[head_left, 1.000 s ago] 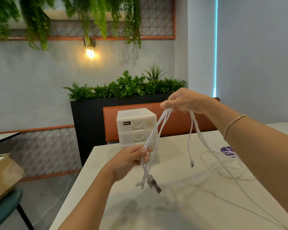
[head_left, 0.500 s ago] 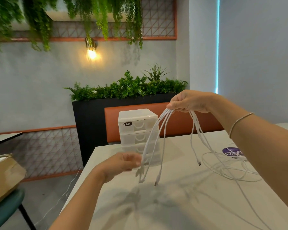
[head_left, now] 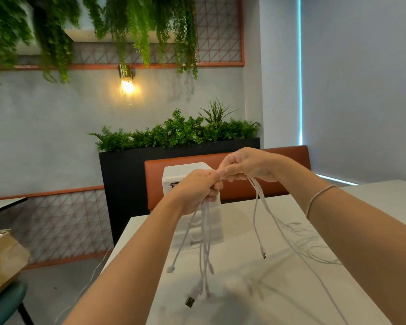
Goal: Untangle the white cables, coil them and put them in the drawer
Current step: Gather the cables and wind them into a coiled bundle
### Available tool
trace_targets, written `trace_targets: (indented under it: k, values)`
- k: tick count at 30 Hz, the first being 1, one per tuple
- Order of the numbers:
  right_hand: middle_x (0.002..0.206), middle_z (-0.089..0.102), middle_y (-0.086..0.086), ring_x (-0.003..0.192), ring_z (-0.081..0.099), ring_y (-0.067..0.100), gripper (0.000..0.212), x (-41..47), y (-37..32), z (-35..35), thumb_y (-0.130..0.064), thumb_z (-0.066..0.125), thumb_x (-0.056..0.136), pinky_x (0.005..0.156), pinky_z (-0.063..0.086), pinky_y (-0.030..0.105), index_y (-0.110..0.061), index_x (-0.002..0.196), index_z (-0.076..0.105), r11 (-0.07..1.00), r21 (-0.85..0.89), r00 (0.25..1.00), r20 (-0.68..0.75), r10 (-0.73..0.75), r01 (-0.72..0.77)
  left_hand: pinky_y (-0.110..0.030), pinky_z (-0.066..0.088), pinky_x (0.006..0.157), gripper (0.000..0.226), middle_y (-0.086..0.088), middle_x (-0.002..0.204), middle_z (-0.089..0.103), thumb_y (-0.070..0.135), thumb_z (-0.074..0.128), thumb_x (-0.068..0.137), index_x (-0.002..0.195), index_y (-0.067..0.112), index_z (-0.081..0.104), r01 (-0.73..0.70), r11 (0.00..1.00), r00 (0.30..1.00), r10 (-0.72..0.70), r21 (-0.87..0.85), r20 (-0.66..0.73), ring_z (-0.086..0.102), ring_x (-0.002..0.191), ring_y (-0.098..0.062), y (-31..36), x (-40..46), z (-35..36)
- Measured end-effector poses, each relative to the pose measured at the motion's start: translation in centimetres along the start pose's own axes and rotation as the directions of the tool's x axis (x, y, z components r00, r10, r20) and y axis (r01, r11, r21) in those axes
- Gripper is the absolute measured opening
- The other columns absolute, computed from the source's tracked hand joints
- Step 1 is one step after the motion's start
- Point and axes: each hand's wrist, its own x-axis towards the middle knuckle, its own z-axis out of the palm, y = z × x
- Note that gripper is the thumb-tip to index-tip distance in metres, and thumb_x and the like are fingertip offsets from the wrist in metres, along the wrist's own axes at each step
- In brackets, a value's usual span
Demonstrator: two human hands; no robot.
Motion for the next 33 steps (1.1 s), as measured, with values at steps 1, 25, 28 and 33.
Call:
trace_targets:
  k: [1,25,28,33]
  values:
    - [0.075,0.062,0.002,0.067,0.050,0.011,0.013,-0.3,0.4,-0.3,-0.018,0.062,0.088,0.062,0.043,0.020,-0.007,0.091,0.068,0.999,0.054,1.000,0.009,-0.003,0.003,-0.018,0.026,0.050,0.032,0.006,0.058,0.034,0.030,0.038,0.100,0.093,0.010,0.062,-0.006,1.000,1.000,0.007,0.024,-0.018,0.024,0.051,-0.008,-0.1,0.1,-0.1]
    - [0.092,0.065,0.017,0.079,0.056,0.022,0.017,-4.4,10.6,-4.5,-0.005,0.065,0.083,0.081,0.047,0.035,-0.014,0.092,0.054,0.928,-0.129,0.931,-0.159,0.330,-0.351,-0.019,0.023,0.044,0.032,0.006,0.051,0.033,0.025,0.041,0.100,0.073,0.013,0.052,-0.072,0.964,0.825,-0.087,-0.257,-0.558,0.024,0.040,-0.005,-1.3,2.7,-4.7]
    - [0.080,0.061,0.013,0.070,0.052,0.019,0.015,-5.1,11.5,-6.2,-0.006,0.064,0.084,0.061,0.042,0.026,-0.012,0.095,0.058,0.882,-0.194,0.897,-0.204,0.393,-0.430,-0.019,0.024,0.041,0.032,0.006,0.051,0.033,0.026,0.040,0.100,0.072,0.014,0.052,-0.111,0.954,0.784,-0.088,-0.277,-0.614,0.025,0.038,-0.005,-1.0,2.9,-6.5]
    - [0.081,0.060,0.004,0.072,0.057,0.017,0.011,-5.0,12.1,-8.4,-0.017,0.056,0.090,0.054,0.048,0.021,-0.011,0.089,0.065,0.726,-0.395,0.827,-0.284,0.485,-0.562,-0.015,0.018,0.034,0.035,0.012,0.035,0.031,0.026,0.035,0.102,0.071,0.015,0.049,-0.172,0.929,0.783,-0.073,-0.327,-0.618,0.022,0.031,-0.003,-0.5,3.3,-6.9]
